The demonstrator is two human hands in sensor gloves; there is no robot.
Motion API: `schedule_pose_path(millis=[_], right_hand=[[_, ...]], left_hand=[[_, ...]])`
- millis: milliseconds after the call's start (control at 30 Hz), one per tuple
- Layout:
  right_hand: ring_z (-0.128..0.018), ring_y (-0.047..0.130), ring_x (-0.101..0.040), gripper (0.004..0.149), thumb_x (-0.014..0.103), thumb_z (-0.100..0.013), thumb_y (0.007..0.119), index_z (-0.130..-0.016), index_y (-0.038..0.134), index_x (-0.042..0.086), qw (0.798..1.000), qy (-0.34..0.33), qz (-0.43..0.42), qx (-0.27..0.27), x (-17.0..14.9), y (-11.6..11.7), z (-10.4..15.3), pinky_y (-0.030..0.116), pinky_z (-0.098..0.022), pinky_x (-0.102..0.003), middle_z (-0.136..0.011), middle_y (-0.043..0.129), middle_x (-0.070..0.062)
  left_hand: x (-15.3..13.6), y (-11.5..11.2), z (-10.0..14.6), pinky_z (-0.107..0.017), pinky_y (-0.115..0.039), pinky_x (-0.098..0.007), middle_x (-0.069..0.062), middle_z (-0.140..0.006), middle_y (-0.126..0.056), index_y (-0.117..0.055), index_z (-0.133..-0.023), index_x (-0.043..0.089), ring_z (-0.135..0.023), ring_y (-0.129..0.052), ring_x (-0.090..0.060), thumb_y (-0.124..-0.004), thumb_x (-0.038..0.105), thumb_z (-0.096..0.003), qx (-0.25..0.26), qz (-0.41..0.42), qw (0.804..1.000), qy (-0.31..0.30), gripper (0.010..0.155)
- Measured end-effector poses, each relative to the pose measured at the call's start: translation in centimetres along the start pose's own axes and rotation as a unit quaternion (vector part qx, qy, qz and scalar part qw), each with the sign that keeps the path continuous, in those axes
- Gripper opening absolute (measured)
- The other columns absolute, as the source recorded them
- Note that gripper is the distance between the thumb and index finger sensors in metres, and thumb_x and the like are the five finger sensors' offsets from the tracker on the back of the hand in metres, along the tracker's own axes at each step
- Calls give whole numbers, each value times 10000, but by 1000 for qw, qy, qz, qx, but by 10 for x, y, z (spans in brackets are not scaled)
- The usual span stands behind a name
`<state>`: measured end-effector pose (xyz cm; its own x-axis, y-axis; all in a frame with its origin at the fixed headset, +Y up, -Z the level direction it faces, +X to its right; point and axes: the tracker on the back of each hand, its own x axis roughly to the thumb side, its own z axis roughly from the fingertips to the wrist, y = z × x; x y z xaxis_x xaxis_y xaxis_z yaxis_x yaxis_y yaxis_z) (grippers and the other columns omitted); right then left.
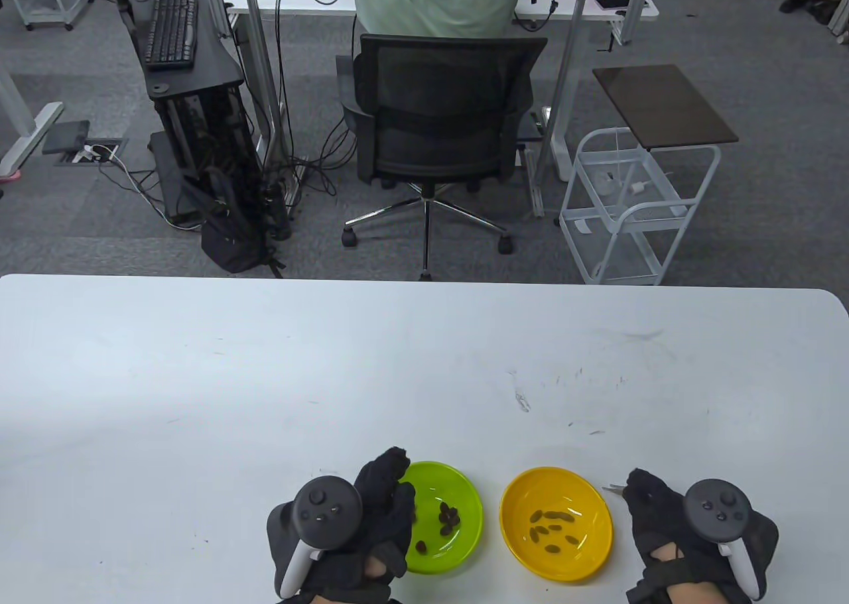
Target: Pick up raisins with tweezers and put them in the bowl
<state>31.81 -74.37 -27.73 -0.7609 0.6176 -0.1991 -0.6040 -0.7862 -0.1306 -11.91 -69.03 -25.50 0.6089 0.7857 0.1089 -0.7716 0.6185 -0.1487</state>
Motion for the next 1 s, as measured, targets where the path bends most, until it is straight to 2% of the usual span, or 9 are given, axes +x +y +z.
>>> schedule_pose_path(millis=[67,233,300,533,667,800,1000], right_hand=[[-499,1022,-325,499,401,-518,793,-899,817,81,999,2,29,-25,2,-4,0,831,-402,-541,-773,868,-166],[-495,1012,-331,494,437,-528,770,-891,818,106,996,40,77,-27,1,-8,0,813,-401,-553,-772,871,-151],[-499,1011,-325,447,424,-523,811,-872,840,148,995,53,75,-36,0,-10,1,814,-401,-552,-774,877,-130],[-506,1031,-307,409,392,-445,968,-773,956,149,985,87,137,-54,0,-19,5,839,-387,-531,-785,894,-124],[-517,1037,-311,431,400,-416,982,-742,975,119,975,129,179,-14,-7,-9,3,845,-387,-526,-790,890,-146],[-618,979,-347,454,398,-416,972,-758,947,101,967,146,206,37,-14,8,0,796,-440,-565,-869,811,-154],[-677,931,-349,469,415,-420,971,-767,929,104,959,150,236,55,-14,16,-1,761,-472,-586,-916,756,-136]], left_hand=[[-1,-1,0,-736,-683,-567,-46,-1127,-575,-471,-1116,222,-1036,-732,-372,-613,514,-549,2,10,1000,-22,654],[-2,-4,-1,-801,-577,-601,-11,-1180,-472,-390,-1137,266,-1123,-599,-365,-587,550,-564,-33,54,997,-52,669],[-3,-6,-1,-812,-556,-606,-5,-1187,-455,-377,-1140,275,-1138,-572,-362,-582,555,-567,-39,55,996,-58,670],[-3,-8,-1,-822,-519,-618,-18,-1197,-427,-370,-1144,277,-1148,-536,-371,-530,600,-553,-57,73,994,-63,693],[-3,-8,-1,-823,-515,-618,-19,-1198,-427,-367,-1146,275,-1148,-532,-374,-516,609,-547,-60,71,994,-65,702],[-5,-9,-1,-818,-517,-622,-26,-1197,-429,-367,-1147,269,-1143,-536,-381,-522,610,-545,-63,68,994,-60,708],[-8,-11,-3,-817,-517,-621,-25,-1190,-445,-361,-1147,267,-1143,-536,-381,-525,610,-547,-69,66,994,-53,710]])
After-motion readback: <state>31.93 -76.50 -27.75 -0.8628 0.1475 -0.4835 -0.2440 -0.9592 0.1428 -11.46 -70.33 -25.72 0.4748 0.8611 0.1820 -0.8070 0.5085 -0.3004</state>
